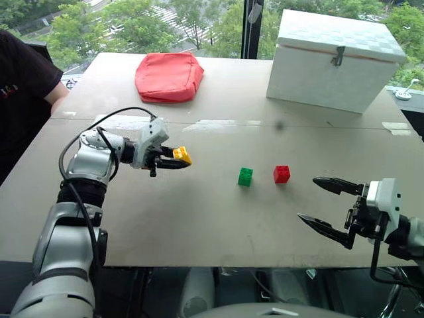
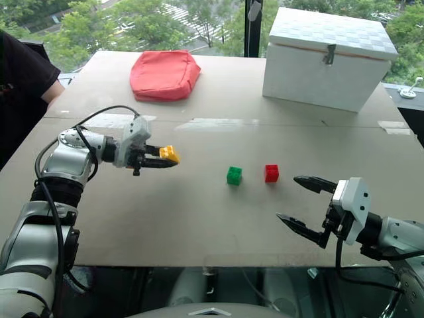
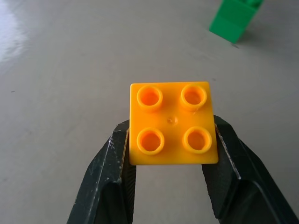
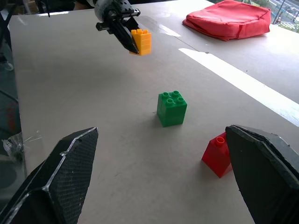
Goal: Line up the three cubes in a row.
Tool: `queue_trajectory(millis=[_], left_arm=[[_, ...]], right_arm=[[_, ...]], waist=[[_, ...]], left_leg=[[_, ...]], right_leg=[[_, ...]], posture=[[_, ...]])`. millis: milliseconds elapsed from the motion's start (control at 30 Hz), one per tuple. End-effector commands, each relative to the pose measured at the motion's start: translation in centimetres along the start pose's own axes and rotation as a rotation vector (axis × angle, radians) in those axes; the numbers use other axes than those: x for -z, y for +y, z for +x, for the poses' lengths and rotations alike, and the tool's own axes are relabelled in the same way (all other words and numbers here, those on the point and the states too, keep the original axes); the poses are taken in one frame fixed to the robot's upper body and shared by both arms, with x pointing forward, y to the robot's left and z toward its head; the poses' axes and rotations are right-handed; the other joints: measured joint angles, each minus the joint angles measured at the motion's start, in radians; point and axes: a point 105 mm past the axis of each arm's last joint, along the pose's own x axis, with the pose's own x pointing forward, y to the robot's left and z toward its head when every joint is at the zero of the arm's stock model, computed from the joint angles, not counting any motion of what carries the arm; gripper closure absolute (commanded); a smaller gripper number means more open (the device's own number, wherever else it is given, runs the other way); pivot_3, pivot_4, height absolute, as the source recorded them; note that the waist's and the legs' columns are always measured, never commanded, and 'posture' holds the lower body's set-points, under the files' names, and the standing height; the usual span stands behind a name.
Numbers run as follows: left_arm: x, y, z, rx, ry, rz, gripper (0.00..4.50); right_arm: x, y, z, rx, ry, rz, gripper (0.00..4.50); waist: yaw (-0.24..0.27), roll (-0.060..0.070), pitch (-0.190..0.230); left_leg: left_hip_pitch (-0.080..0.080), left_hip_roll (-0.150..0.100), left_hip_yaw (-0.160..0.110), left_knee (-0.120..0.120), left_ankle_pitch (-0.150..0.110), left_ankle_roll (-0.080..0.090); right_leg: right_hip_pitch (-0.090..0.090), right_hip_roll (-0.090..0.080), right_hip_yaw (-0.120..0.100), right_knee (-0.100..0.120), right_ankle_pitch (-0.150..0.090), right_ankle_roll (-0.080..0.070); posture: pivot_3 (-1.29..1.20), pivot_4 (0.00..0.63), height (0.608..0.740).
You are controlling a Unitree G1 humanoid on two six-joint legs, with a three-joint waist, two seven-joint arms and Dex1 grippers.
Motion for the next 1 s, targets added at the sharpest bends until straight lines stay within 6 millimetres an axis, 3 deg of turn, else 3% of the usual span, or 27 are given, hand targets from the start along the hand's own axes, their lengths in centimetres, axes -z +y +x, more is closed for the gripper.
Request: queue_trajectory(millis=[33,933,1000], left_arm=[[-0.8,-1.0,0.2,0.076,0.040,0.149,2.79],[-0.3,0.9,2.9,0.145,0.118,0.266,2.79],[-0.2,1.1,3.1,0.131,0.118,0.267,2.10]], right_arm=[[-0.7,0.2,0.1,-0.025,-0.017,-0.016,0.00],[-0.7,0.7,-0.8,-0.014,0.018,-0.010,0.00],[-0.7,0.7,-0.8,-0.014,0.021,-0.010,0.00]], waist=[[0.001,0.000,0.000],[-0.001,0.000,0.000],[-0.001,0.000,0.000]], left_leg=[[0.000,0.000,0.000,0.001,0.000,0.000],[-0.001,0.000,0.000,0.002,0.000,0.000],[-0.001,0.000,0.000,0.002,0.000,0.000]], right_leg=[[0.000,0.000,0.000,0.000,0.000,0.000],[0.000,0.000,0.000,0.000,0.000,0.001],[0.000,0.000,0.000,0.000,0.000,0.001]], posture=[[0.00,0.150,0.740],[0.00,0.150,0.740],[0.00,0.150,0.740]])
